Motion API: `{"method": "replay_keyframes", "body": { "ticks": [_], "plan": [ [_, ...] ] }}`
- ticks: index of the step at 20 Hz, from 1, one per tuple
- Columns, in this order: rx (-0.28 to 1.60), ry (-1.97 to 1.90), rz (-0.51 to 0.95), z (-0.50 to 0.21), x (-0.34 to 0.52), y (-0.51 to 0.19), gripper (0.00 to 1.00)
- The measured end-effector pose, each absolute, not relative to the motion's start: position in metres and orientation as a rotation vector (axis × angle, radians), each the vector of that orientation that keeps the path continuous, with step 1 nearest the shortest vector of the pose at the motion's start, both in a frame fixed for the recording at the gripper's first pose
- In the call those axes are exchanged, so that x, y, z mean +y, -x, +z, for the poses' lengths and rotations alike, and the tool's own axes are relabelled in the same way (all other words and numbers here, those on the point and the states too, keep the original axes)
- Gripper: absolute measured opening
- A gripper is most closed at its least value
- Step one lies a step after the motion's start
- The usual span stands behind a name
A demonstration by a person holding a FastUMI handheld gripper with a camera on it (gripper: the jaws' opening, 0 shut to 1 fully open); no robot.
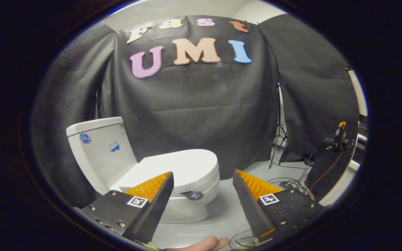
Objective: Open the toilet lid.
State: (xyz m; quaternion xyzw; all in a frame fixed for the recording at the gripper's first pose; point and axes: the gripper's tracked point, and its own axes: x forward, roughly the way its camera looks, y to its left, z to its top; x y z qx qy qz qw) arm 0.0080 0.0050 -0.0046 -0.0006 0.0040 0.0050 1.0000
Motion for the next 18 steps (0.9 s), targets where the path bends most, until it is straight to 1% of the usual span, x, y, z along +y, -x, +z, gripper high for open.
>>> {"method": "replay_keyframes", "body": {
  "ticks": [5, 11, 14, 18],
  "plan": [
    [-0.007, 0.021, -0.016, -0.008, 0.001, -0.016, 1.00],
    [0.045, -0.084, 0.025, -0.036, 0.016, -0.050, 1.00],
    [0.042, -0.168, -0.017, -0.050, 0.009, -0.067, 1.00],
    [0.112, -0.292, -0.093, -0.085, -0.012, -0.083, 1.00]
  ]
}}
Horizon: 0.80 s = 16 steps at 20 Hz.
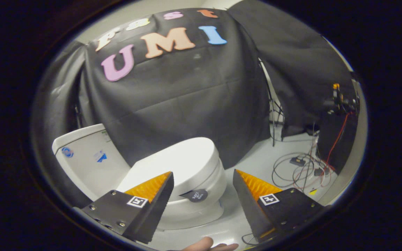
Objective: Open the toilet lid.
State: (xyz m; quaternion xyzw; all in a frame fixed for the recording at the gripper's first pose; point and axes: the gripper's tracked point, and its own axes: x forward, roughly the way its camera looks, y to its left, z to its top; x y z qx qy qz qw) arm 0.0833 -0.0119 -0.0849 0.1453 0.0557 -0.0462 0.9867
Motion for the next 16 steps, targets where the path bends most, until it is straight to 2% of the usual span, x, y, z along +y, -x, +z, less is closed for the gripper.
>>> {"method": "replay_keyframes", "body": {
  "ticks": [9, 16],
  "plan": [
    [0.159, -0.665, -0.037, -0.140, -0.004, -0.130, 0.97],
    [0.222, -0.883, -0.033, -0.171, -0.004, -0.134, 0.96]
  ]
}}
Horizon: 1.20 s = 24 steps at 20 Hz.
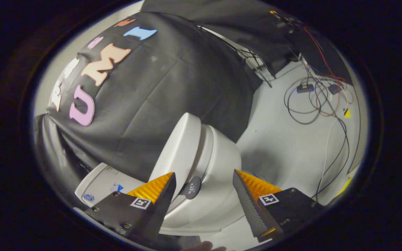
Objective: Open the toilet lid.
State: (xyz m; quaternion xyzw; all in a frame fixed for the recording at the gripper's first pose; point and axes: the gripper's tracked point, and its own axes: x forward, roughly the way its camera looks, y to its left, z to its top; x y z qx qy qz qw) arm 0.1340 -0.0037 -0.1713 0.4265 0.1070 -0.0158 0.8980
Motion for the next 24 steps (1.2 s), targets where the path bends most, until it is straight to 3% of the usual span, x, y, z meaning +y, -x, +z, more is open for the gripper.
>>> {"method": "replay_keyframes", "body": {
  "ticks": [5, 9, 13, 18, 20, 22, 24],
  "plan": [
    [0.235, -0.957, 0.036, -0.170, 0.014, -0.141, 0.82],
    [0.289, -0.987, 0.055, -0.181, 0.027, -0.147, 0.82],
    [0.324, -1.008, 0.036, -0.182, 0.029, -0.151, 0.31],
    [0.313, -1.113, -0.078, -0.192, 0.019, -0.157, 0.31],
    [0.271, -1.169, -0.041, -0.181, 0.025, -0.162, 0.37],
    [0.265, -1.170, -0.044, -0.179, 0.026, -0.164, 0.02],
    [0.257, -1.192, -0.061, -0.177, 0.026, -0.164, 0.02]
  ]
}}
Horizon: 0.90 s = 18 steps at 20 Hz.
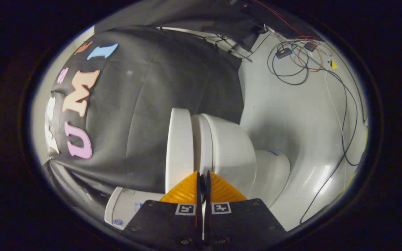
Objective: Open the toilet lid.
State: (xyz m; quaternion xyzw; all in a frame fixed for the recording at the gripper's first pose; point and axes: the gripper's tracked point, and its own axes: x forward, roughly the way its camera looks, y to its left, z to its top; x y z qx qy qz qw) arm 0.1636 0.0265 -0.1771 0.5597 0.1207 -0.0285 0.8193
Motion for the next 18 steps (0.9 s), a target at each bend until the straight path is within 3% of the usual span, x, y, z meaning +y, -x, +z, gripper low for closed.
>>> {"method": "replay_keyframes", "body": {
  "ticks": [6, 18],
  "plan": [
    [0.253, -1.132, -0.020, -0.170, 0.039, -0.157, 0.01],
    [0.264, -1.054, -0.097, -0.140, 0.047, -0.150, 0.01]
  ]
}}
